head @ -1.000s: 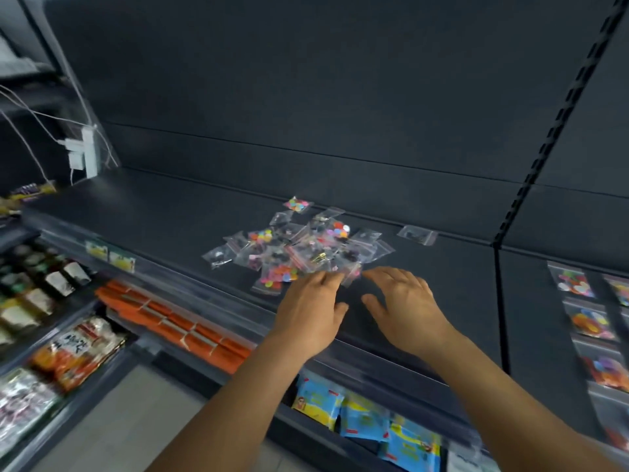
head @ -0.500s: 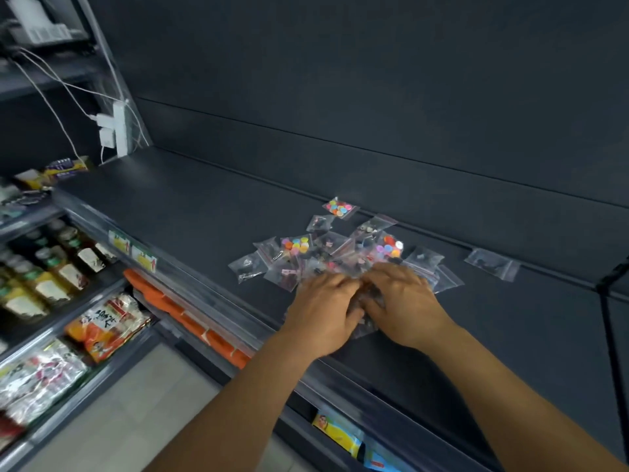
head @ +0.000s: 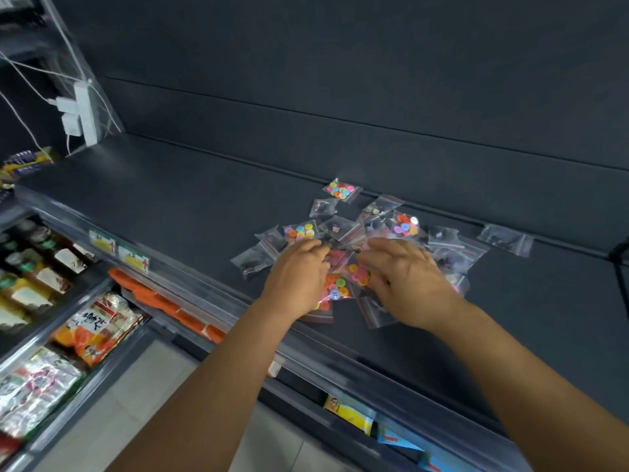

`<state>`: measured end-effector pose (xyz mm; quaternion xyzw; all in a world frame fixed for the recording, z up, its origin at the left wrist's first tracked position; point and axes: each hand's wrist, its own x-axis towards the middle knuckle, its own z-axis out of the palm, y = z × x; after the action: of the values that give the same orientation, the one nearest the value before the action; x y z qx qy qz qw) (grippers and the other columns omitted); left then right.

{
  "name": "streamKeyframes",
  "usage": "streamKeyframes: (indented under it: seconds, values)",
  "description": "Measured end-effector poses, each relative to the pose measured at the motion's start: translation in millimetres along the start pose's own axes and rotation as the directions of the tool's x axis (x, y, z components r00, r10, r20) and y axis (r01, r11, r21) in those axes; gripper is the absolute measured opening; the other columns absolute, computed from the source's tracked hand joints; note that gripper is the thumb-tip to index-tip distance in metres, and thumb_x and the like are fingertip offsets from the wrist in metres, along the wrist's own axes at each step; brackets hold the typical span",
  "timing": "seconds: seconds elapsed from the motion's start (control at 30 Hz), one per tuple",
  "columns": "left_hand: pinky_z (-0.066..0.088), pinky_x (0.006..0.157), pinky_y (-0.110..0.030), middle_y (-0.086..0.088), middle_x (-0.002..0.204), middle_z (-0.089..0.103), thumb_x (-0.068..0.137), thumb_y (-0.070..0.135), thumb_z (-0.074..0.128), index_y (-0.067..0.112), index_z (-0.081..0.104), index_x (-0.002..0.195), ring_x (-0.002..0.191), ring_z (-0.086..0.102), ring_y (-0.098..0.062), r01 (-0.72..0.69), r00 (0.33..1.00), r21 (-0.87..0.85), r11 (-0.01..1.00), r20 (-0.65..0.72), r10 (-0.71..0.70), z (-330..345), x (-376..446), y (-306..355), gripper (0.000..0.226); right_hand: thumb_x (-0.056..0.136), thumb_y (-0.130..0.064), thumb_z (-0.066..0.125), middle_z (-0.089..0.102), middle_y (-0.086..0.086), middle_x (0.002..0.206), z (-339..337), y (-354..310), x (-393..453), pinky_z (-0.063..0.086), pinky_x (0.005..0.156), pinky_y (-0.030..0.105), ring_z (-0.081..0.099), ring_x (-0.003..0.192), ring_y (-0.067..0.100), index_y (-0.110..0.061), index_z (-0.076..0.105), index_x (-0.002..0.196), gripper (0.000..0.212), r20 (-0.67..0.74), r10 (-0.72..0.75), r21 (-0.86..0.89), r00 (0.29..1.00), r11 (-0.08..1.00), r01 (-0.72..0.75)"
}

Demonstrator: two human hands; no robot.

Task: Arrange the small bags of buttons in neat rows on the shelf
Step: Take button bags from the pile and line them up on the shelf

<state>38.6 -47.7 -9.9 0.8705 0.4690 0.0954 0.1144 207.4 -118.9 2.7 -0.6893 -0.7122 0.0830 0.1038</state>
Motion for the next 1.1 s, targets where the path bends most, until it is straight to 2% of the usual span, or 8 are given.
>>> streamKeyframes:
  seconds: [0.1, 0.27, 0.43, 0.6, 0.7, 0.8, 0.93, 1.1]
  values:
    - [0.014, 0.118, -0.03, -0.005, 0.152, 0.034, 0.103, 0.026, 0.033, 0.011, 0.039, 0.143, 0.142, 0.026, -0.018, -0.014, 0.999, 0.061, 0.998, 0.038, 0.011, -1.4, 1.6, -16.3, 0.043, 0.098, -0.043, 0.035, 0.036, -0.007, 0.147, 10.8, -7.2, 1.4, 0.016, 0.114, 0.041, 0.026, 0.137, 0.019, -0.03, 0.047, 0.135, 0.04, 0.028, 0.085, -0.086, 0.996, 0.993, -0.083]
    - [0.015, 0.119, -0.035, -0.001, 0.153, 0.03, 0.102, 0.032, 0.035, 0.014, 0.032, 0.147, 0.144, 0.017, -0.019, -0.004, 1.0, 0.062, 0.998, 0.013, 0.004, -3.9, -0.9, -34.9, 0.049, 0.095, -0.041, 0.04, 0.049, -0.002, 0.133, 14.3, -10.7, 4.5, 0.026, 0.109, 0.041, 0.037, 0.127, 0.023, -0.024, 0.055, 0.123, 0.037, -0.026, 0.273, -0.206, 0.962, 0.94, -0.273]
    - [0.028, 0.104, -0.03, 0.002, 0.128, 0.047, 0.092, 0.051, 0.048, 0.022, 0.051, 0.135, 0.122, 0.032, -0.019, -0.143, 0.989, 0.051, 0.988, -0.033, 0.145, -9.0, -14.6, -20.8, 0.052, 0.097, -0.041, 0.039, 0.046, -0.001, 0.138, 17.2, -27.7, 11.6, 0.023, 0.11, 0.042, 0.034, 0.131, 0.024, -0.025, 0.045, 0.135, 0.042, -0.04, 0.252, -0.145, 0.967, 0.956, -0.255]
    - [0.032, 0.099, -0.034, -0.002, 0.121, 0.057, 0.087, 0.052, 0.057, 0.022, 0.055, 0.127, 0.118, 0.041, -0.023, -0.065, 0.998, 0.076, 0.995, -0.008, 0.066, -4.1, -19.4, -18.9, 0.051, 0.094, -0.035, 0.049, 0.051, 0.006, 0.132, 21.3, -33.2, 16.6, 0.033, 0.104, 0.039, 0.04, 0.124, 0.028, -0.022, 0.043, 0.137, 0.045, -0.015, 0.359, -0.089, 0.933, 0.929, -0.358]
    - [0.036, 0.09, -0.032, 0.0, 0.105, 0.065, 0.083, 0.047, 0.066, 0.02, 0.064, 0.112, 0.104, 0.051, -0.02, -0.046, 0.998, -0.022, 0.999, -0.042, 0.045, -4.5, -19.0, -19.4, 0.04, 0.089, -0.03, 0.054, 0.062, 0.009, 0.108, 21.8, -32.7, 20.0, 0.043, 0.087, 0.034, 0.052, 0.106, 0.029, -0.017, 0.058, 0.116, 0.03, -0.03, 0.409, -0.018, 0.912, 0.912, -0.41]
    - [0.042, 0.081, -0.032, 0.003, 0.093, 0.065, 0.08, 0.041, 0.071, 0.019, 0.066, 0.101, 0.094, 0.054, -0.018, -0.02, 0.998, -0.179, 0.984, -0.057, 0.009, -5.2, -20.9, -22.5, 0.03, 0.086, -0.026, 0.057, 0.065, 0.008, 0.1, 22.0, -33.0, 19.5, 0.049, 0.08, 0.033, 0.057, 0.096, 0.028, -0.02, 0.065, 0.105, 0.021, -0.042, 0.42, 0.083, 0.907, 0.906, -0.416]
    - [0.04, 0.059, -0.024, 0.014, 0.072, 0.054, 0.084, 0.03, 0.07, 0.023, 0.058, 0.085, 0.07, 0.054, -0.011, -0.013, 0.999, -0.371, 0.929, -0.047, -0.005, -9.4, -23.7, -28.1, 0.013, 0.084, -0.021, 0.06, 0.058, 0.007, 0.095, 23.5, -33.3, 14.1, 0.043, 0.08, 0.031, 0.053, 0.096, 0.028, -0.014, 0.064, 0.095, 0.013, -0.128, 0.397, 0.179, 0.909, 0.91, -0.373]
    - [0.036, 0.053, -0.015, 0.015, 0.07, 0.057, 0.086, 0.029, 0.068, 0.024, 0.056, 0.084, 0.06, 0.051, 0.0, -0.033, 0.997, -0.542, 0.84, -0.074, -0.009, -22.7, -21.0, -26.2, 0.013, 0.087, -0.022, 0.059, 0.055, 0.001, 0.081, 13.1, -44.1, 5.3, 0.032, 0.057, 0.027, 0.052, 0.075, 0.024, -0.014, 0.048, 0.088, 0.014, -0.246, 0.452, 0.368, 0.858, 0.862, -0.349]
